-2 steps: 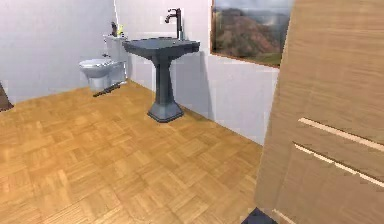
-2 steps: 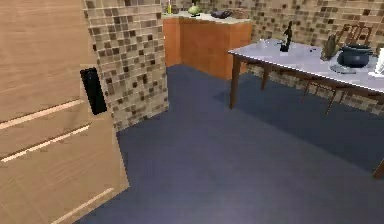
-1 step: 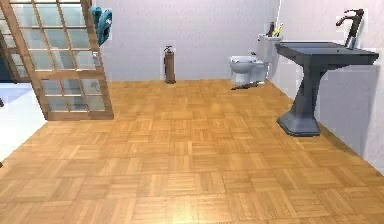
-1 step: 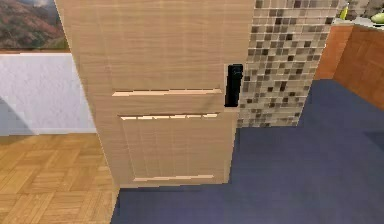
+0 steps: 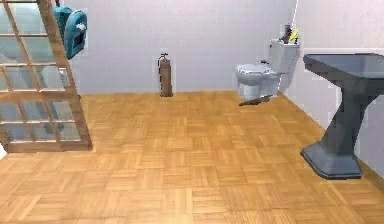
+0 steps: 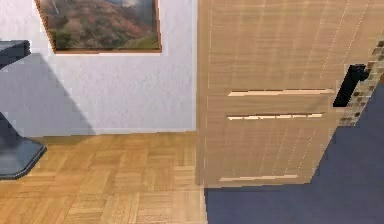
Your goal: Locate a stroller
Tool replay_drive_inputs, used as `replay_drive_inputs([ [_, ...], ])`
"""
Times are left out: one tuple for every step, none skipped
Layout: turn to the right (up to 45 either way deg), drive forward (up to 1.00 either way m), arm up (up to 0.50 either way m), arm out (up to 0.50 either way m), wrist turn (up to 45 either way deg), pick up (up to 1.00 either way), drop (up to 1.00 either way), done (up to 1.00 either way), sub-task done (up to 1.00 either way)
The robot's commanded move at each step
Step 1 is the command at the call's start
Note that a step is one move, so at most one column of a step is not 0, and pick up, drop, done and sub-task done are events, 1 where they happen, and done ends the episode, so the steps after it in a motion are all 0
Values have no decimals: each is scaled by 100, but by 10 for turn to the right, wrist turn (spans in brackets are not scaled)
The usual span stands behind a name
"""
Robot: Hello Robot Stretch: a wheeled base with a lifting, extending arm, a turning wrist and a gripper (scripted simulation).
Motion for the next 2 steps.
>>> replay_drive_inputs([
  [-450, 0, 0, 0, 0, 0, 0, 0, 0],
  [-30, 0, 0, 0, 0, 0, 0, 0, 0],
])
